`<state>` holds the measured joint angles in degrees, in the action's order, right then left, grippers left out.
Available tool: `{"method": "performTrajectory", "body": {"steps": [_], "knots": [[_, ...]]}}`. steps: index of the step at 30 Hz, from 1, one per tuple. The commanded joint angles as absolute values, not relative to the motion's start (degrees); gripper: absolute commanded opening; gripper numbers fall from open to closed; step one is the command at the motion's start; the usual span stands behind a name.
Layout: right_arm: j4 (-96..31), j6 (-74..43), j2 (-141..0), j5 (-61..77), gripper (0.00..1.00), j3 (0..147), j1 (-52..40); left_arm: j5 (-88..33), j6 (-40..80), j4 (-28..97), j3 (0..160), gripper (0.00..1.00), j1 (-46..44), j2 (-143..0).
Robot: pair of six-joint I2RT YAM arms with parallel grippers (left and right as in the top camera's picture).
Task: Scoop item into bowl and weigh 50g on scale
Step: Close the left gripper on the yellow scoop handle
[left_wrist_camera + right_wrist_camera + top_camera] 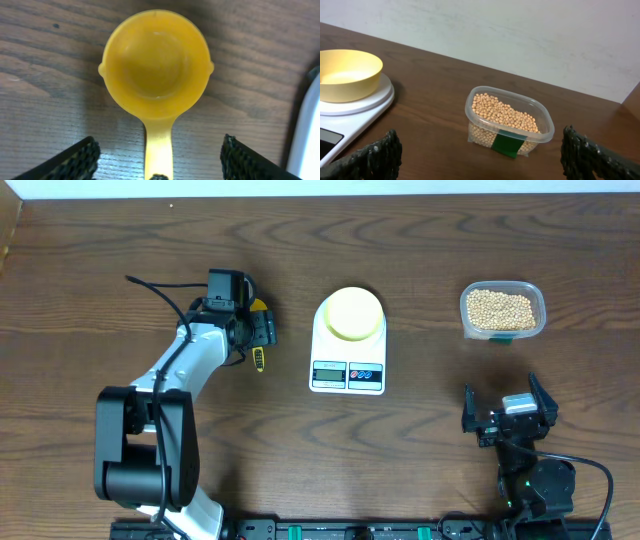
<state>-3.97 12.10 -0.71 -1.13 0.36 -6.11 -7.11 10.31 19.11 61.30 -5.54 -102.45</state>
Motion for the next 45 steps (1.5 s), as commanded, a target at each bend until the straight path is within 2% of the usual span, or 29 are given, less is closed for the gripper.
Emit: {"method": "performTrajectory", "body": {"steps": [1, 2, 6, 13, 15, 22, 27, 39, 45], "knots": [[-4.12, 11.38, -0.49, -1.56, 0.99, 0.3, -5.89, -6.37, 7.94, 19.2, 60.97, 0.72, -5.61, -103.74], [-4.12, 11.38, -0.49, -1.56, 0.99, 0.3, -5.89, -6.35, 7.49, 19.22, 60.97, 0.69, -5.61, -103.88], [-4.12, 11.38, -0.49, -1.56, 0.99, 0.3, -5.89, -6.33, 7.29, 19.05, 60.97, 0.67, -5.58, -104.9], [-4.12, 11.38, -0.49, -1.56, 0.99, 0.3, -5.89, -4.97, 7.11, 19.0, 60.97, 0.57, -5.58, -108.01], [-4.12, 11.38, -0.49, -1.56, 0.99, 0.3, -5.89, -4.86, 7.11, 18.98, 60.97, 0.5, -5.58, -108.25], [-4.12, 11.38, -0.49, -1.56, 0.99, 0.3, -5.89, -4.51, 7.11, 19.05, 60.97, 0.4, -5.54, -108.25], [-4.12, 11.38, -0.49, -1.56, 0.99, 0.3, -5.89, 0.47, 7.77, 19.94, 60.97, 0.25, -5.54, -108.25], [-4.12, 11.38, -0.49, -1.56, 0.99, 0.3, -5.89, 11.29, 20.21, 27.14, 60.97, 0.25, -4.91, -108.25], [-4.12, 11.38, -0.49, -1.56, 0.99, 0.3, -5.89, 10.55, 21.54, 28.45, 60.97, 0.25, -2.94, -108.25]]}}
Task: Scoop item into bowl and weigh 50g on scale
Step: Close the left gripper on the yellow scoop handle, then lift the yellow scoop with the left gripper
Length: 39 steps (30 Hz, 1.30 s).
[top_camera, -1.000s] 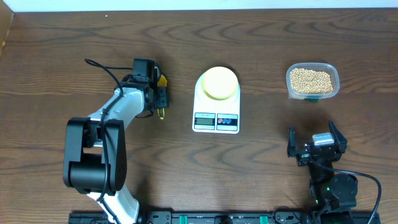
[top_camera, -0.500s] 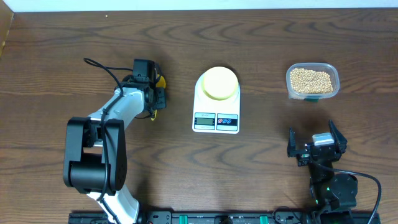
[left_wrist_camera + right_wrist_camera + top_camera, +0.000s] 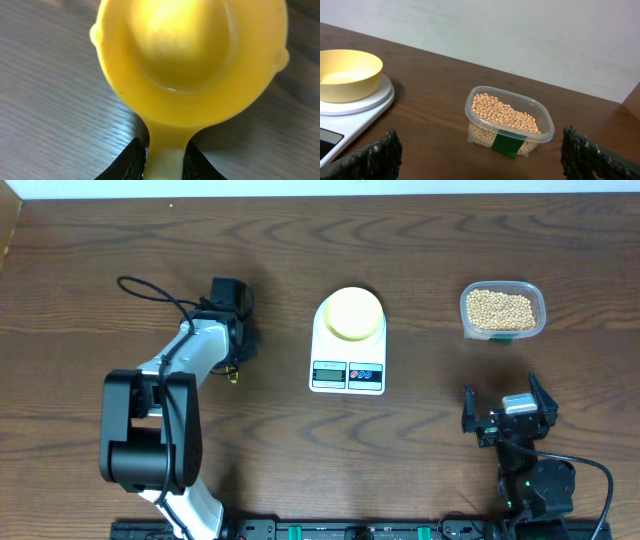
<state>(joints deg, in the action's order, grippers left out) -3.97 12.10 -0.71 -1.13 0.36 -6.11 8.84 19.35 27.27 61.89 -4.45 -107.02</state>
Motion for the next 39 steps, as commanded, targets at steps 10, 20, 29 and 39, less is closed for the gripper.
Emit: {"method": "performTrajectory", "body": {"steps": [10, 20, 29, 39], "knots": [[-4.12, 11.38, -0.49, -1.56, 0.99, 0.3, -5.89, 10.52, 20.23, 27.49, 60.97, 0.48, -2.31, -108.25], [-4.12, 11.38, -0.49, -1.56, 0.99, 0.3, -5.89, -4.16, 10.94, 26.48, 60.97, 0.5, -2.31, -108.25], [-4.12, 11.38, -0.49, -1.56, 0.99, 0.3, -5.89, -5.21, 9.78, 24.97, 60.97, 0.46, -2.31, -108.25], [-4.12, 11.38, -0.49, -1.56, 0.99, 0.3, -5.89, -5.02, 9.65, 24.12, 60.97, 0.41, -2.31, -108.25]]}}
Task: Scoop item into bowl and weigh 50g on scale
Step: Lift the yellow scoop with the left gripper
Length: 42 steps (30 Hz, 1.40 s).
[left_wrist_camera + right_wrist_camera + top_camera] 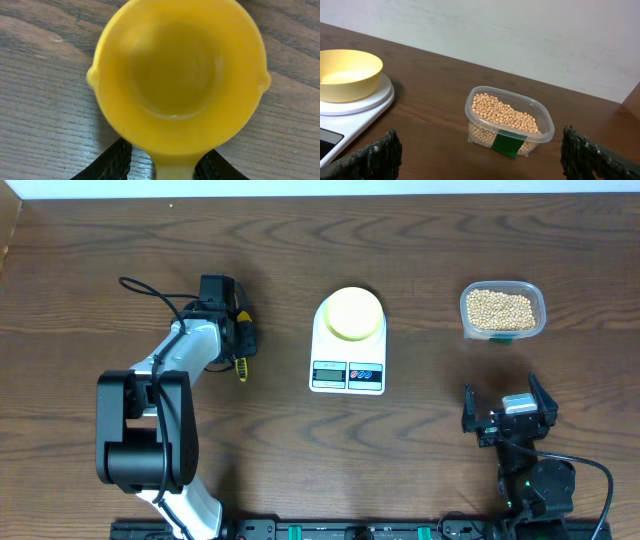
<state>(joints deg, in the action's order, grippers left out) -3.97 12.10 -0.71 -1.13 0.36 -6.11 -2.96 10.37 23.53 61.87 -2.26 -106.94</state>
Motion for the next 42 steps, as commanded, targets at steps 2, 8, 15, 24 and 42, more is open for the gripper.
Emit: {"method": "performTrajectory", "body": {"steps": [2, 8, 15, 24, 42], "knots": [[-4.12, 11.38, -0.49, -1.56, 0.99, 0.3, -5.89, -5.21, 9.67, 24.1, 60.97, 0.42, -2.31, -108.25], [-4.12, 11.38, -0.49, -1.56, 0.99, 0.3, -5.89, -5.17, 9.67, 22.55, 60.97, 0.43, -2.31, -108.25], [-4.12, 11.38, -0.49, -1.56, 0.99, 0.3, -5.89, -5.61, 9.72, 22.5, 60.97, 0.31, -2.33, -108.25], [-4.12, 11.38, -0.49, -1.56, 0.99, 0.3, -5.89, -5.61, 9.69, 22.28, 60.97, 0.29, -2.33, -108.25], [-4.12, 11.38, -0.49, -1.56, 0.99, 0.3, -5.89, -5.58, 9.72, 22.15, 60.97, 0.22, -2.33, -108.25]]}}
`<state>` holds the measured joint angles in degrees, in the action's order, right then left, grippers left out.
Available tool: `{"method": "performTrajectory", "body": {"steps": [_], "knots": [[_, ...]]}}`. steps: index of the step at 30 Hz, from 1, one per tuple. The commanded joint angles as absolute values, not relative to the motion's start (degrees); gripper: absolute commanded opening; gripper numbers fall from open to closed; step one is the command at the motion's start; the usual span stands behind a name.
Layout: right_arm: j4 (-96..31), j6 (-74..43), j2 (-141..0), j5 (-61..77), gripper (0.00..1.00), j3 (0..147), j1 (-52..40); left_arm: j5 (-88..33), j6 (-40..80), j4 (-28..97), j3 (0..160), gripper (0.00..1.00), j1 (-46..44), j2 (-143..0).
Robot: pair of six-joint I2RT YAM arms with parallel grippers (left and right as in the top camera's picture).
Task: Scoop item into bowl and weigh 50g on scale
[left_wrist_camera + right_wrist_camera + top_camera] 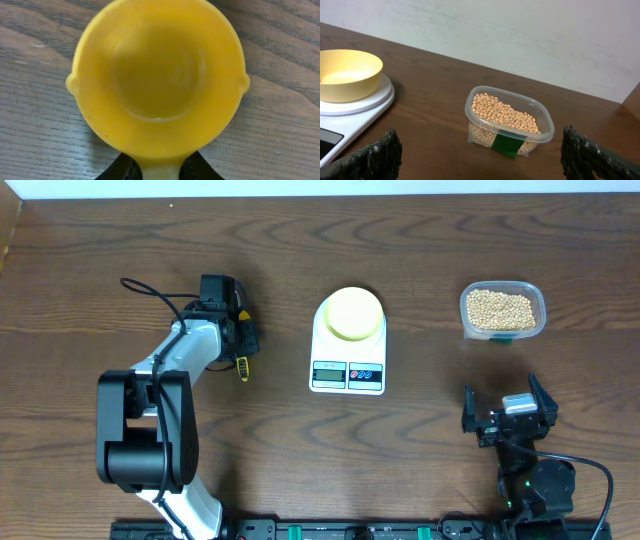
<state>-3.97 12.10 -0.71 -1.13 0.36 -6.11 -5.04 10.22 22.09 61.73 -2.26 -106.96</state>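
The yellow scoop (157,75) fills the left wrist view, its round cup empty and facing up over the wood. My left gripper (160,171) is shut on the scoop's handle, a black finger (122,172) pressed on each side. Overhead, that gripper (236,338) sits left of the scale and only the handle end (241,367) shows. The yellow bowl (352,313) stands empty on the white scale (347,370). A clear tub of beans (502,308) is at the far right. My right gripper (482,155) rests open near the front edge, facing the tub (509,120).
The left arm's black cable (150,288) loops over the table behind the arm. A pale wall (520,35) rises behind the table's far edge. Bare wood lies between the scale (362,105) and the tub.
Hardly anything differs. The left gripper stays shut on the scoop's handle at the same spot; in the wrist view the cup sits slightly further left. The right arm has not moved.
The left gripper first hung open over the scoop, fingers wide on either side of the handle. Then it was shut on the handle, the view blurred and the arm turned. Since then it has held the scoop left of the scale. The right arm stayed still throughout.
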Motion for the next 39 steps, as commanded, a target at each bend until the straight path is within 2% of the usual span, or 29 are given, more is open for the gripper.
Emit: {"method": "performTrajectory", "body": {"steps": [1, 16, 20, 28, 39], "knots": [[-4.12, 11.38, -0.49, -1.56, 0.99, 0.3, -5.89, -5.58, 9.69, 22.15, 60.97, 0.2, -2.33, -108.25], [-4.12, 11.38, -0.49, -1.56, 0.99, 0.3, -5.89, -5.56, 12.03, 18.57, 62.83, 0.15, -2.31, -103.39], [-4.12, 11.38, -0.49, -1.56, 0.99, 0.3, -5.89, -5.54, 17.02, 13.37, 62.83, 0.15, -2.04, -100.29], [-4.12, 11.38, -0.49, -1.56, 0.99, 0.3, -5.89, -5.58, 34.68, 1.3, 62.81, 0.15, -0.97, -98.45], [-4.12, 11.4, -0.49, -1.56, 0.99, 0.3, -5.89, -5.58, 38.15, -8.49, 62.83, 0.15, -0.97, -98.45]]}}
